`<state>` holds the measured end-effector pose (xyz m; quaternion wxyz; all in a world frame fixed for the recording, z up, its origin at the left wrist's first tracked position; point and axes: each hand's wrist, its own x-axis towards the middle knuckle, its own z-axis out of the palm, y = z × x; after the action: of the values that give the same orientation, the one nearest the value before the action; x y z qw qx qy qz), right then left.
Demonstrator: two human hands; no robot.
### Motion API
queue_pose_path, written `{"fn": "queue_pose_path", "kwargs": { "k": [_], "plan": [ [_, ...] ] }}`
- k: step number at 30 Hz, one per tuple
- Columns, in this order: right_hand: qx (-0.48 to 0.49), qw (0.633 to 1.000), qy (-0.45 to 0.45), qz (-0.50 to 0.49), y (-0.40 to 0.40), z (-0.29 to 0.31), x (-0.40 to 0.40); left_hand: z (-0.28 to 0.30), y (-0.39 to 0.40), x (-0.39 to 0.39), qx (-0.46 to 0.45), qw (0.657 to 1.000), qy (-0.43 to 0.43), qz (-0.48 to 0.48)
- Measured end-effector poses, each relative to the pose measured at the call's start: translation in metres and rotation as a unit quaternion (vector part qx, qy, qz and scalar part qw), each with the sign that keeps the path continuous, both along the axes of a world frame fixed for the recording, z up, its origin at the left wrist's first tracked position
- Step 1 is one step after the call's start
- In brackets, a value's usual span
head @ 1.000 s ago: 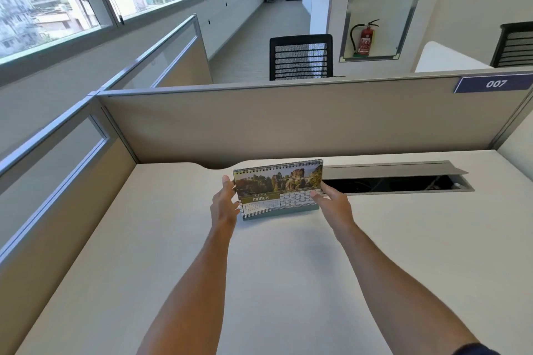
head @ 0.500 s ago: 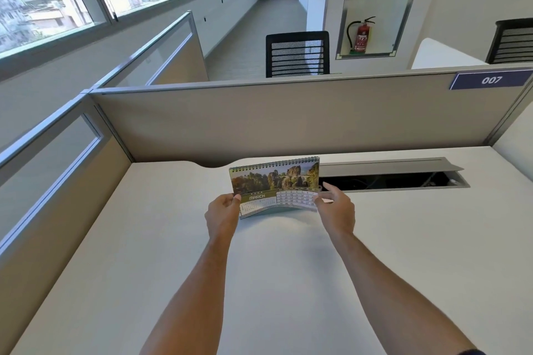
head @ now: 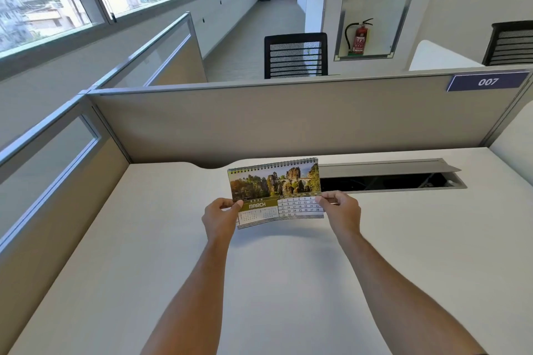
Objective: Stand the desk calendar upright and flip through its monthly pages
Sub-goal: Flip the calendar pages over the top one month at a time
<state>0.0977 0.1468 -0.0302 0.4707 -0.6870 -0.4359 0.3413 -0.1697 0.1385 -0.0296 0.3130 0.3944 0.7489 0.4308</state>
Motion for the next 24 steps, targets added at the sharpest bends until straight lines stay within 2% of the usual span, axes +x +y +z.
{"fn": "queue_pose_path", "kwargs": {
  "k": [3,6,10,13,18,24],
  "plan": [
    [-0.013,0.998,0.046,0.032,0.0,0.001,0.002,0.0,0.0,-0.002,0.022,1.0,-0.004,-0.001],
    [-0.036,0.985,0.153,0.07,0.0,0.008,0.009,0.005,0.004,-0.004,0.043,0.999,-0.029,-0.006],
    [-0.019,0.937,0.322,0.135,0.004,0.035,0.018,0.016,0.013,-0.007,0.042,0.98,-0.194,-0.014],
    [0.001,0.899,0.406,0.163,0.009,0.06,0.016,0.021,0.015,-0.011,0.045,0.97,-0.239,-0.02],
    [0.024,0.862,0.473,0.177,0.022,0.094,0.003,0.022,0.015,-0.006,0.061,0.959,-0.278,-0.007],
    [0.057,0.873,0.448,0.187,0.033,0.106,-0.006,0.019,0.016,-0.003,0.063,0.967,-0.248,-0.006]
  ]
}}
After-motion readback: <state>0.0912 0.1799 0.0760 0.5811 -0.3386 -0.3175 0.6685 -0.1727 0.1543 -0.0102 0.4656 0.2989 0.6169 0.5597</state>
